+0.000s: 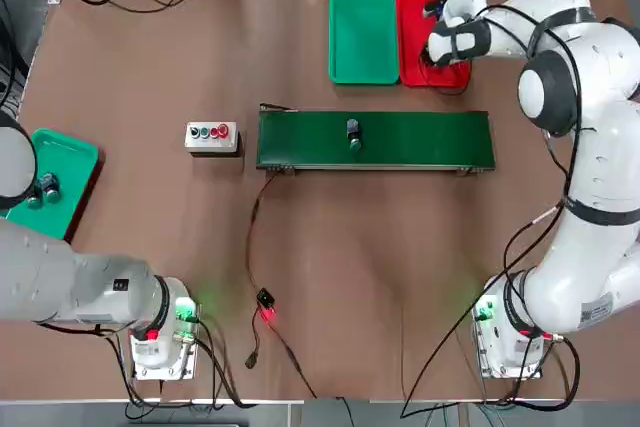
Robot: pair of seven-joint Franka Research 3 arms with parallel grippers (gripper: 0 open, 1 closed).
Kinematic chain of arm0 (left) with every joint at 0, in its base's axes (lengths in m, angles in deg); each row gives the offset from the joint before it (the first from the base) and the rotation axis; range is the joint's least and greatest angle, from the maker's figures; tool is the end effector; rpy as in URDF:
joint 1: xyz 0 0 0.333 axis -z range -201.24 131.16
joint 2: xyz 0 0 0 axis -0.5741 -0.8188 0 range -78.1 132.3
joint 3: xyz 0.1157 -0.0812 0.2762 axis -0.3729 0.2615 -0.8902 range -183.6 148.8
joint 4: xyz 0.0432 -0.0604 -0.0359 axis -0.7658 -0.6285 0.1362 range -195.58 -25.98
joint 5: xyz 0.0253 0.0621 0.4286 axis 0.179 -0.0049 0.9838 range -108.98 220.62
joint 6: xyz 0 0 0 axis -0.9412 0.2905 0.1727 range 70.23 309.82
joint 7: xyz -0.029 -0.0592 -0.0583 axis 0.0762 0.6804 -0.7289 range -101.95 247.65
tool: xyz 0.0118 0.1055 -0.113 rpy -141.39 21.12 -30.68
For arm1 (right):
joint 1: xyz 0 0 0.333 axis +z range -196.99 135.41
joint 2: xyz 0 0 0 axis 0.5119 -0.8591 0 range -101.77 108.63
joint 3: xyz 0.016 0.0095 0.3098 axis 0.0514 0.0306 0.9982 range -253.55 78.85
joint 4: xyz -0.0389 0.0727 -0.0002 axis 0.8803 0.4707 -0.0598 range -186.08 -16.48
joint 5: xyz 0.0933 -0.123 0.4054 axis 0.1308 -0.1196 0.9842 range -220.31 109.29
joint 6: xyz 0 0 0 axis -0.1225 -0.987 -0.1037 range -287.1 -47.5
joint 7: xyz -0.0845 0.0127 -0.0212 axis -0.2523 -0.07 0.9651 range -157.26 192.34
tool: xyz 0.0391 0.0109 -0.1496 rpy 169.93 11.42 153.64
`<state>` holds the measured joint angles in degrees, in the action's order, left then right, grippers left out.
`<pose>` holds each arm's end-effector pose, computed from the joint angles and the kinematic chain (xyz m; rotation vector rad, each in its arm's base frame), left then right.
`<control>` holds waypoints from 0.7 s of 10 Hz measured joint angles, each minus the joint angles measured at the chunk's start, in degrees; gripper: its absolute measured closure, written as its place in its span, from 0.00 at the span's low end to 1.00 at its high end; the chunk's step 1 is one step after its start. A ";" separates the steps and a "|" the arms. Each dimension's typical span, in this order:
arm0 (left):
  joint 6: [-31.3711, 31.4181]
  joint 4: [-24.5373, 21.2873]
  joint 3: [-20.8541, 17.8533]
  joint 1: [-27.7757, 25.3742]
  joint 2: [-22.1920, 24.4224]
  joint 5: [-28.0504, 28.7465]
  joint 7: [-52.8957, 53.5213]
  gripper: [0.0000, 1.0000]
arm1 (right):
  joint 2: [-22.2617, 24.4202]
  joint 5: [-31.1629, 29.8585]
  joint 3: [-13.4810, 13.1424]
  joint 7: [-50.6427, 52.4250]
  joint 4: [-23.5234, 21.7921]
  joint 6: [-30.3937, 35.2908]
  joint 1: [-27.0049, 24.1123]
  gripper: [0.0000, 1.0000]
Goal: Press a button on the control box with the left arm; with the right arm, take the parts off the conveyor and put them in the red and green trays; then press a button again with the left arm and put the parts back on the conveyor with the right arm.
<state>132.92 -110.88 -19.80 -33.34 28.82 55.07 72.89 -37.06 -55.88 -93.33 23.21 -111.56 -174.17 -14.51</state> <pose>0.5814 0.0053 0.5710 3.1263 0.0178 -0.0537 0.6921 0.1270 0.0933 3.0303 0.4807 0.2670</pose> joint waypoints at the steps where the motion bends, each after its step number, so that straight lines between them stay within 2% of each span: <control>1: 0.00 0.00 0.14 0.13 0.00 0.00 0.00 0.00 | 0.16 0.01 0.15 0.00 0.02 0.06 0.02 0.47; 2: 0.00 0.00 0.29 0.33 0.00 0.00 0.00 0.00 | 0.48 0.01 0.19 0.00 0.02 0.46 0.10 0.59; 3: 0.00 0.04 0.40 0.45 0.00 0.00 0.00 0.00 | 0.83 0.01 0.23 0.00 0.04 1.11 0.15 0.64; 7: 0.00 0.37 0.43 0.46 0.00 0.00 0.00 0.00 | 3.47 0.01 0.36 0.01 0.90 6.79 0.26 0.67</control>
<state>132.92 -110.51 -19.37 -32.88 28.82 55.07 72.89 -33.58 -55.87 -92.97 23.21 -110.66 -167.38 -14.25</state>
